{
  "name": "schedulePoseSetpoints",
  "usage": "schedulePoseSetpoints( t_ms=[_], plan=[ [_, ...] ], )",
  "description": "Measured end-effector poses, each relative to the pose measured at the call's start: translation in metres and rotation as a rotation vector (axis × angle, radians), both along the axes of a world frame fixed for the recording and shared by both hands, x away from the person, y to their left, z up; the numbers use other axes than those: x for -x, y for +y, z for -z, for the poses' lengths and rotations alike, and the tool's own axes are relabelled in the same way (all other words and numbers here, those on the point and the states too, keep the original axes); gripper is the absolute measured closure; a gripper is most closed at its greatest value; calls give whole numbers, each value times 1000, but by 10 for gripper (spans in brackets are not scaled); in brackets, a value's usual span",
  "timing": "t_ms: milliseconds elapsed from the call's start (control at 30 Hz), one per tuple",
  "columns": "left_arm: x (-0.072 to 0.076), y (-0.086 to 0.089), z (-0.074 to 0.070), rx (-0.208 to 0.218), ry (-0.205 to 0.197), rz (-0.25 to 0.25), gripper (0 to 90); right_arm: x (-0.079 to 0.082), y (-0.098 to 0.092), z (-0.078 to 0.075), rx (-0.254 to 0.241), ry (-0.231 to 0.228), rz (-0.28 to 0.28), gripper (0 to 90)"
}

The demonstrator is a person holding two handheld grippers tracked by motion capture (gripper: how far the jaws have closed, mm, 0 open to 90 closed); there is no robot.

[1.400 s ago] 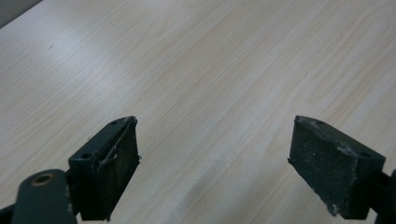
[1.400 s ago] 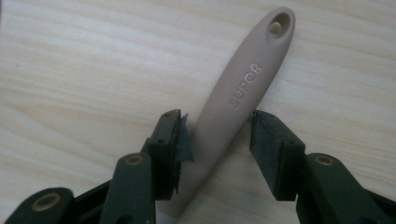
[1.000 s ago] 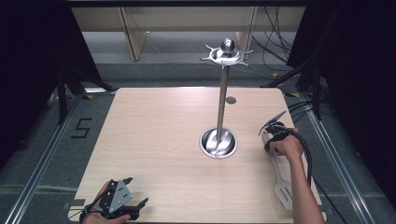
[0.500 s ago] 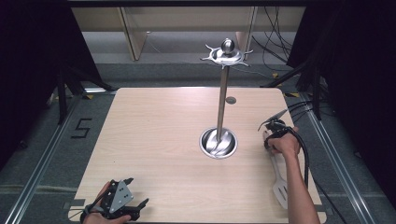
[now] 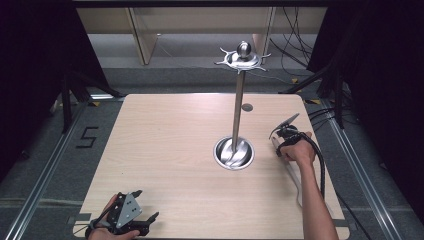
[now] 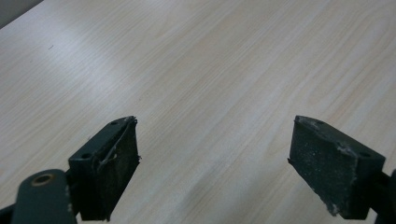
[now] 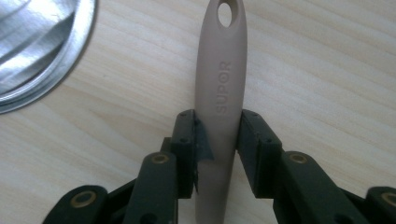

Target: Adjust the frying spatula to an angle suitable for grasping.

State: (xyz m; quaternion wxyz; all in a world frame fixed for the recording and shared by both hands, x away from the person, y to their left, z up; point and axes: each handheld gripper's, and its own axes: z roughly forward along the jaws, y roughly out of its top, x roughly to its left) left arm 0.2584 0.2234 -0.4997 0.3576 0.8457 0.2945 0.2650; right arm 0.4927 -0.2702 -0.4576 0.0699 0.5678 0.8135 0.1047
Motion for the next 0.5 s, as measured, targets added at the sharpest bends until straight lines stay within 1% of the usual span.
schedulePoseSetpoints(
  t_ms=[33,67,100,133,167,200,233,267,300,333,367,400,433,467,500],
  plan=[
    [0,0,0,3,2,-2,150,2,0,-2,-2,-10,-1,693],
    [0,0,0,3,2,-2,150,2,0,-2,-2,-10,-1,693],
    [0,1,-1,-1,17,11,150,4,-4,-4,-2,-58,-32,694],
    [0,1,-1,0,17,10,150,4,-4,-4,-2,-58,-32,694],
    [0,0,0,-7,6,2,150,9,-7,-8,-21,-122,-30,694],
    [0,0,0,-7,6,2,150,9,-7,-8,-21,-122,-30,694],
    [0,0,1,-4,2,-5,150,16,-6,-13,-40,-167,-26,695],
    [0,0,1,-4,2,-5,150,16,-6,-13,-40,-167,-26,695],
    [-1,0,2,-2,4,-5,150,21,-11,-18,-77,-231,-63,695],
    [-1,0,2,-2,4,-5,150,21,-11,-18,-77,-231,-63,695],
    [-1,0,2,-2,6,-9,150,28,-15,-23,-97,-283,-79,695],
    [-1,0,2,-2,6,-9,150,28,-15,-23,-97,-283,-79,695],
    [0,0,1,-2,21,3,150,31,-15,-25,-101,-297,-83,695],
    [0,0,1,-5,22,4,150,36,-15,-28,-121,-317,-87,695],
    [0,0,1,-1,16,1,150,41,-15,-32,-133,-324,-78,695]
  ],
)
